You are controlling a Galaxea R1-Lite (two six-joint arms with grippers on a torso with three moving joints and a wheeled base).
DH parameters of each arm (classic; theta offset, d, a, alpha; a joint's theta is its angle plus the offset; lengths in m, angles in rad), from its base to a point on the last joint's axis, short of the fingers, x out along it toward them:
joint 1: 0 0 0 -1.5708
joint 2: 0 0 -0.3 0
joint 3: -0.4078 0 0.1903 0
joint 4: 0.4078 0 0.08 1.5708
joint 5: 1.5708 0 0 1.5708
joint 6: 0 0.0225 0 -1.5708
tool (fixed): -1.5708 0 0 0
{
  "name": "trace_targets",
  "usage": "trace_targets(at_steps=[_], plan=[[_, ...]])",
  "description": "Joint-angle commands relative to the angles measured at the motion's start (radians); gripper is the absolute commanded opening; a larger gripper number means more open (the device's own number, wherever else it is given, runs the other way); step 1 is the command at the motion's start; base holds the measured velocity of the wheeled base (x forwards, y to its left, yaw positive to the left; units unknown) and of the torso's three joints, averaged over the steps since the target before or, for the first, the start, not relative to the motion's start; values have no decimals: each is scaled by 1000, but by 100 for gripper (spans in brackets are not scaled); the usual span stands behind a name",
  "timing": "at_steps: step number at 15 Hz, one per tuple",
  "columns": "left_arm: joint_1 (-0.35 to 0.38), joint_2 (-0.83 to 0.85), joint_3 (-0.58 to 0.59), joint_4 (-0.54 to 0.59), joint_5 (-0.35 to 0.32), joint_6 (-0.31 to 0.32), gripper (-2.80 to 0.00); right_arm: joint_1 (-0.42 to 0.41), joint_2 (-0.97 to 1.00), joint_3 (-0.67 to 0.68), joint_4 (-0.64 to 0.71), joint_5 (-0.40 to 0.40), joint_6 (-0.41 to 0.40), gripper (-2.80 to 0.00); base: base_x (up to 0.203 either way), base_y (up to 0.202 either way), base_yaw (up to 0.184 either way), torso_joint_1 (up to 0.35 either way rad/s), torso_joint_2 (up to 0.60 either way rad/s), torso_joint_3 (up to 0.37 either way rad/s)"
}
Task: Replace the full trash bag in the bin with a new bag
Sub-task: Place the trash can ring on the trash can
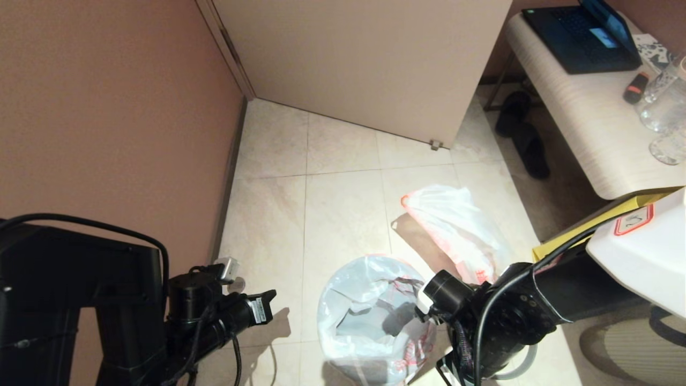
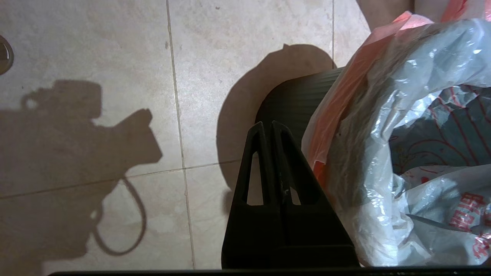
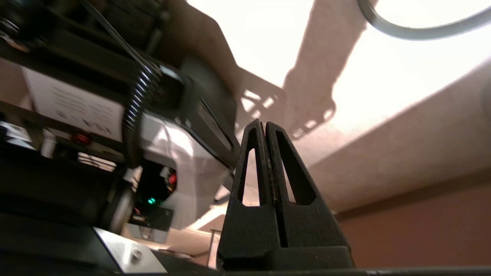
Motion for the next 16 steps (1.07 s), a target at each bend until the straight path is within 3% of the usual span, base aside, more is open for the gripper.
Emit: trace_targets(at_steps=[1, 4, 6, 8, 10, 13, 16], plan=[[6, 51, -17, -47, -1, -2, -280, 10, 76, -59, 2, 2, 0, -280, 0, 0, 0, 0, 0, 0], [6, 66, -33, -47, 2, 5, -280, -65, 114, -77, 4, -69, 64, -280, 0, 0, 0, 0, 0, 0], [6, 69, -39, -47, 2, 6, -280, -172, 61, -26, 8, -90, 99, -280, 0, 0, 0, 0, 0, 0], [6, 73, -43, -47, 2, 6, -280, -318, 23, 49, 3, -90, 76, -280, 0, 0, 0, 0, 0, 0], [4, 74, -42, -47, 2, 8, -280, -490, 27, 79, -32, -61, -10, -280, 0, 0, 0, 0, 0, 0], [2, 86, -43, -47, 4, 12, -280, -672, 147, 59, -121, -40, -235, -280, 0, 0, 0, 0, 0, 0], [-1, 94, -40, -47, 4, 20, -280, -817, 313, -106, -198, -16, -438, -280, 0, 0, 0, 0, 0, 0]])
